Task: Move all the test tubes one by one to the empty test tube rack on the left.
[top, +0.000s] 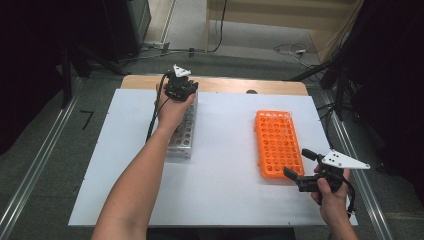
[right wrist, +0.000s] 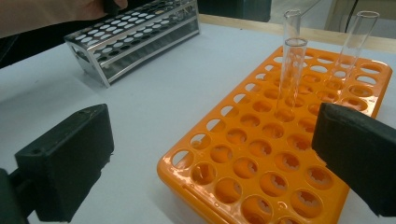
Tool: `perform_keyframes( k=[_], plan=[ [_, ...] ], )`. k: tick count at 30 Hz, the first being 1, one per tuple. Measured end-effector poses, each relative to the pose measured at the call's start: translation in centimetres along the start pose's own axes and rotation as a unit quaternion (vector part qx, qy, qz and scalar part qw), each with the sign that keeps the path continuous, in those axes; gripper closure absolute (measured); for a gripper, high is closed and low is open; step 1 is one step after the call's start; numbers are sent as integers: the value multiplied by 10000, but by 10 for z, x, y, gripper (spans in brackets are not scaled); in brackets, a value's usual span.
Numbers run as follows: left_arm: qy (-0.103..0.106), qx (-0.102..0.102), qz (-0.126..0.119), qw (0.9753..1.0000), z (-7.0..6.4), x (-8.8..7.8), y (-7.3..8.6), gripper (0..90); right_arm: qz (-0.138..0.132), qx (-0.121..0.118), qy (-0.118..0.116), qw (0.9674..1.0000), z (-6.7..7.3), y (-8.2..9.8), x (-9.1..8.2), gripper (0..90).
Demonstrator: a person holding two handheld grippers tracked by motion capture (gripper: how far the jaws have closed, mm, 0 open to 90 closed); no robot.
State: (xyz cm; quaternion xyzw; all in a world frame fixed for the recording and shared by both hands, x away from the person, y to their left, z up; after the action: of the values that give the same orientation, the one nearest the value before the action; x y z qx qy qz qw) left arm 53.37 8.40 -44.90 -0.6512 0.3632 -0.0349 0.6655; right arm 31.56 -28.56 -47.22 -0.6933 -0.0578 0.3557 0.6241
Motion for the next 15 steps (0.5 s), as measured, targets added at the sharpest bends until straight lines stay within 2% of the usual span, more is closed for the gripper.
perform_keyframes(
  k=[2,8,15],
  plan=[
    [-17,25,25,10000,-1,0,0,748,0,2,2,10000,0,0,0,0],
    [-53,-81,162,9998,0,-1,3,747,0,11,7,10000,0,0,0,0],
    [-17,-161,167,9997,1,-1,5,744,7,5,8,10000,0,0,0,0]
  ],
)
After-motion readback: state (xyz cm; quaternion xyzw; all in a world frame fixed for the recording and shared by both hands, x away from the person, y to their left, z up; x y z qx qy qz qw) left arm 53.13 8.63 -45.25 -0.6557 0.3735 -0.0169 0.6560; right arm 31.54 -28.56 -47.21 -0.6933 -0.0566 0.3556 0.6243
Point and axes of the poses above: each handheld gripper's, and its own axes: x roughly forward along the jaws, y roughly out of its underside, z roughly to its left, the point moved 7 cm from there along x, roughly forward along the jaws, and after that the axes turned 11 degrees about y, right-handed, at the moved point
